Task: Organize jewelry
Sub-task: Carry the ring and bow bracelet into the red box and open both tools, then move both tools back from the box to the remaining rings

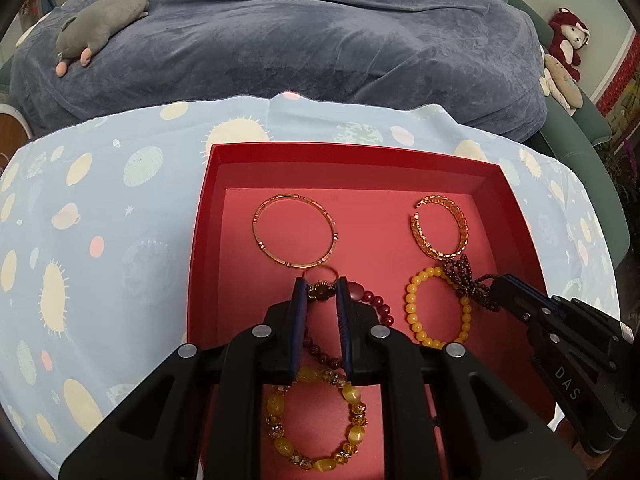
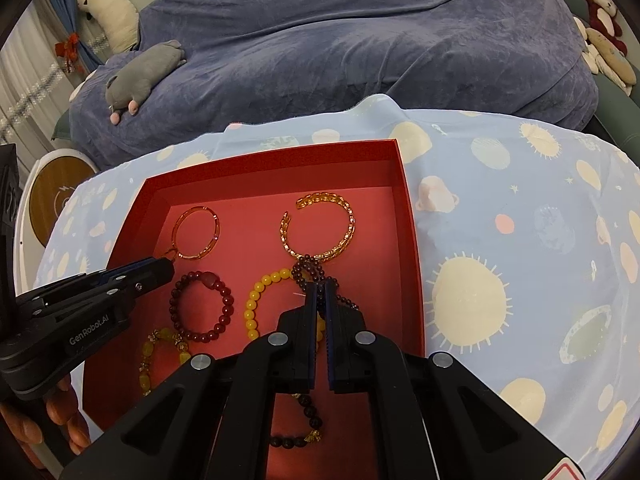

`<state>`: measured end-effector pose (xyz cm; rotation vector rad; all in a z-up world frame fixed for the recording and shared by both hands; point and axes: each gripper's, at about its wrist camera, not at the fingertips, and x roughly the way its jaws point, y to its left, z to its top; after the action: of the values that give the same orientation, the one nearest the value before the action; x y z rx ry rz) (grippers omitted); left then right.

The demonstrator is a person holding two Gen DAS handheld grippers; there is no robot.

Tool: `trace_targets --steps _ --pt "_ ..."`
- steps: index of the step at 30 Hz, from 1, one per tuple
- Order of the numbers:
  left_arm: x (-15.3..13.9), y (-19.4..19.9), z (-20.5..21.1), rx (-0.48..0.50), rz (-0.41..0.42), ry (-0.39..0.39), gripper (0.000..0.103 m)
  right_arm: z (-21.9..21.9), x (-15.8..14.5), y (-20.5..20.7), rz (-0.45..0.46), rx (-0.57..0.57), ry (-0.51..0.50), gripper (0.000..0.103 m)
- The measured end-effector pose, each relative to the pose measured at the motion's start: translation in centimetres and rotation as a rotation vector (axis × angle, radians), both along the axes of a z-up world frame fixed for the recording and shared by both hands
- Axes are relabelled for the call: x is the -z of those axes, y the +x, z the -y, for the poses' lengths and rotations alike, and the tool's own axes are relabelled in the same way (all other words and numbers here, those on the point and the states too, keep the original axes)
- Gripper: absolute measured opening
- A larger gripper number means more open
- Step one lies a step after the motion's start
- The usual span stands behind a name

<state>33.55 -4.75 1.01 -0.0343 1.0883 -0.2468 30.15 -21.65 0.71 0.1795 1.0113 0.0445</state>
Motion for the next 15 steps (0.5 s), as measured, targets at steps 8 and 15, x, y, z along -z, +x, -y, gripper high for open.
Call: trace_targets --steps 8,15 --pt "-1.4 -1.0 -0.6 -0.037 0.038 0.011 0.047 0.0 -2.0 -1.4 0.048 0.014 -0.008 0.026" --pt "-4.0 -3.6 -0.7 -0.037 0.075 0.009 0.047 -0.6 -4.6 -4.2 0.087 0.007 -0.007 0.032"
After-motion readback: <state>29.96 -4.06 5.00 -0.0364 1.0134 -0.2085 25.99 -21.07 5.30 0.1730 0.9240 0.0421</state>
